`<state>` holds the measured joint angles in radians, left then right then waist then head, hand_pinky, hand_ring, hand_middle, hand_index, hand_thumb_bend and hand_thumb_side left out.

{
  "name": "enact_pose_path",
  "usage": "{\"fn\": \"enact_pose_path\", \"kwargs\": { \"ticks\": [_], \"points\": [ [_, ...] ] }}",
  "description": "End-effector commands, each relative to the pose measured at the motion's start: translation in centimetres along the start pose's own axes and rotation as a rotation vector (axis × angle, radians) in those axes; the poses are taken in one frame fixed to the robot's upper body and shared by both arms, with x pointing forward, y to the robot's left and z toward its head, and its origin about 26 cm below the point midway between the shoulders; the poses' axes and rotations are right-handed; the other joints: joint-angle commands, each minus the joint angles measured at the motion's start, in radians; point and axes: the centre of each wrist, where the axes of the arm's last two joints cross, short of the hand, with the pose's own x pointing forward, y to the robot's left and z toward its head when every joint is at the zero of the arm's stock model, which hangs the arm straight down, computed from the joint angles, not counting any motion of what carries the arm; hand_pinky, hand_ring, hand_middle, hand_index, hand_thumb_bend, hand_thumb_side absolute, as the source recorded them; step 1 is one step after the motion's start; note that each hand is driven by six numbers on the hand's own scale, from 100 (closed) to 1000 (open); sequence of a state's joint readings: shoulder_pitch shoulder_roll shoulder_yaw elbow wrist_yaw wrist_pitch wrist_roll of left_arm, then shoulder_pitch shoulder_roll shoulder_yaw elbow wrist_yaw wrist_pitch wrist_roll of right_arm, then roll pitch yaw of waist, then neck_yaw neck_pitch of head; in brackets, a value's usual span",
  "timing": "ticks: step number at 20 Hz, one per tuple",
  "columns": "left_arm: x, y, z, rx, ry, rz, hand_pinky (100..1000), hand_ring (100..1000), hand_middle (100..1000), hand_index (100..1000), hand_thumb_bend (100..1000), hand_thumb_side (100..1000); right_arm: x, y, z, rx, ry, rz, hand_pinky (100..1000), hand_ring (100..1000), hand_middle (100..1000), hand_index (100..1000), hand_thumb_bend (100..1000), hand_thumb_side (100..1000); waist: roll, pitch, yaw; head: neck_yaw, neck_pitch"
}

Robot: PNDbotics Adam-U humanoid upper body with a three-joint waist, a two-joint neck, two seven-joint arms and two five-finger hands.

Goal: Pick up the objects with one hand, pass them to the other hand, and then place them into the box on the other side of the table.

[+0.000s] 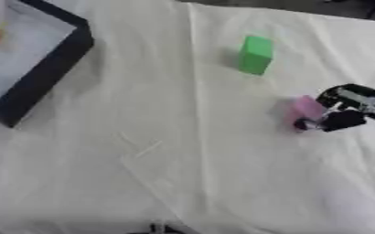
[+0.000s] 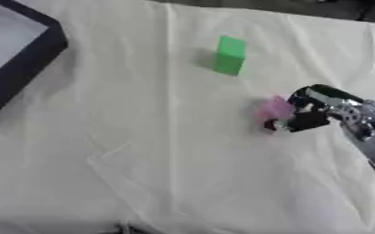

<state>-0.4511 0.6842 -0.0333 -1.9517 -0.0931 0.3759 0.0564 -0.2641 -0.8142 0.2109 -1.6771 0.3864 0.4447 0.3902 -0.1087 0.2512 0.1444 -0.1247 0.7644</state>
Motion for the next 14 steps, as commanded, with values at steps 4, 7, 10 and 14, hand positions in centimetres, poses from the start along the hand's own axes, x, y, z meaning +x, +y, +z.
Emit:
{"fn": "enact_pose_path", "kwargs": {
  "ticks": [4,7,10,14],
  "points": [
    [0.38,0.83,-0.13,0.021,-0.016,-0.016,895,649,599,737,100,572,0.06,-0.81,0.43,-0.040,0.008,0.001,840,812,559,669,508,426,0.007,-0.011,-0.001,0.001,0.006],
    [0.37,0.82,-0.12,0.019,-0.016,-0.015,896,649,599,737,100,571,0.03,-0.64,0.53,-0.037,0.010,-0.001,836,797,546,660,474,365,0.007,-0.011,-0.001,0.002,0.006],
    [0.35,0.82,-0.10,0.018,-0.015,-0.016,896,649,600,737,100,571,0.01,-0.56,0.59,-0.031,0.011,-0.009,829,791,537,652,457,327,0.007,-0.011,-0.001,0.002,0.006],
    [0.30,0.84,-0.07,0.018,-0.013,-0.016,896,649,600,737,100,572,0.10,-0.70,0.70,-0.051,0.009,-0.034,799,778,513,626,443,285,0.008,-0.013,-0.001,0.002,0.006]
  ]
}}
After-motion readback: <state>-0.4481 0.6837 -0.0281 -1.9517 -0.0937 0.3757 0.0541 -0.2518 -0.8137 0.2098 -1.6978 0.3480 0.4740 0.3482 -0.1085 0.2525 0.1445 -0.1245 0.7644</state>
